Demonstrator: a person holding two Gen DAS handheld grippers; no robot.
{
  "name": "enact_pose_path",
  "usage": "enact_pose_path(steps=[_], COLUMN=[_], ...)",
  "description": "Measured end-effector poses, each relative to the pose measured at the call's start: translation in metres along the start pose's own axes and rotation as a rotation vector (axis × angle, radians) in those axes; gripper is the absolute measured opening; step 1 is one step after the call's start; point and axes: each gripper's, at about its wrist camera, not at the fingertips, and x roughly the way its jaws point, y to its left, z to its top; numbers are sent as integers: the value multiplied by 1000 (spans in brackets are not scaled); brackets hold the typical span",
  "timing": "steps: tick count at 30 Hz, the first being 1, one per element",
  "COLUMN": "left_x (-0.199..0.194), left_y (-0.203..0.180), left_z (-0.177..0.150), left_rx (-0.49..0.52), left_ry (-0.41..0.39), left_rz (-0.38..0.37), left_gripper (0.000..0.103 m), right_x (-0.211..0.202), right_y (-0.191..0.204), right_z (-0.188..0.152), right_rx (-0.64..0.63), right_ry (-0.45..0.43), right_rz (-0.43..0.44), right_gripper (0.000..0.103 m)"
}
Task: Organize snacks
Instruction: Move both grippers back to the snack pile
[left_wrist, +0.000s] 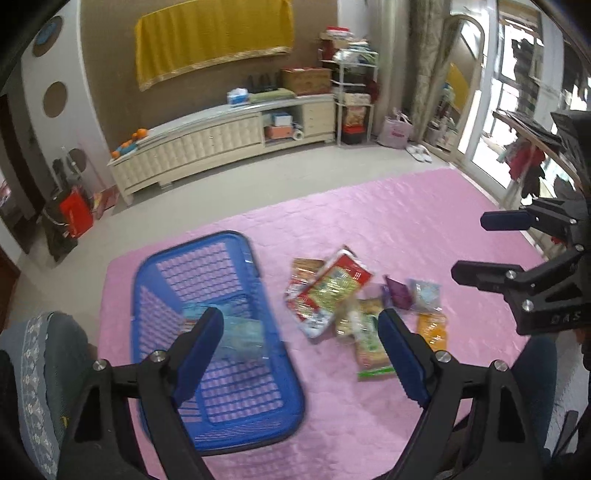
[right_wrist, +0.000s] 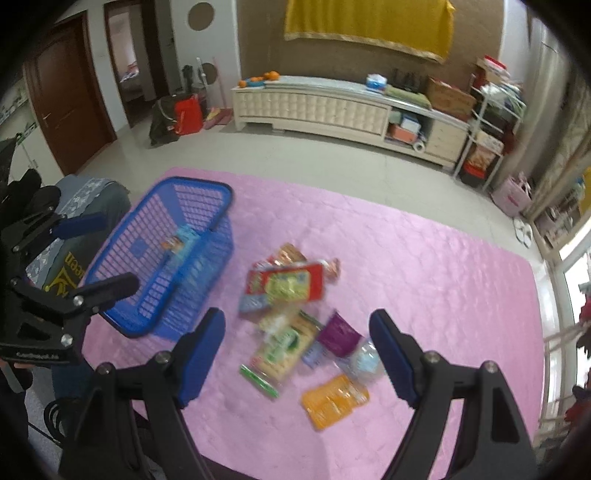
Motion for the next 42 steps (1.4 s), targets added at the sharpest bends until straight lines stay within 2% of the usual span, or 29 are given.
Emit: enact_pose_path(steps=[10,18,25,34,38,42], left_x=[54,115,157,209,224,236], left_y=[-62,-93,-97,-97,-90,-86], left_z=[-17,-43,-54,-55,-54,-56], left_rx=[63,66,36,30,-11,-39], left_ry=[114,269,346,427,441,456], left_rz=[-71,-103,-119,-105,-129,-138], left_gripper=[84,84,84,84,84,78], right_x=[22,58,97,128,138,141], right_y=[-58,-81,-91,-101,-106,-109], right_z=[-52,-97,-125,-132,-132,-132], right_rx=[105,176,215,241,252,258], right_ry=[75,157,232,263,277,280], right_rz=[-3,28,51,81,92,96], right_gripper=[84,84,84,84,84,84])
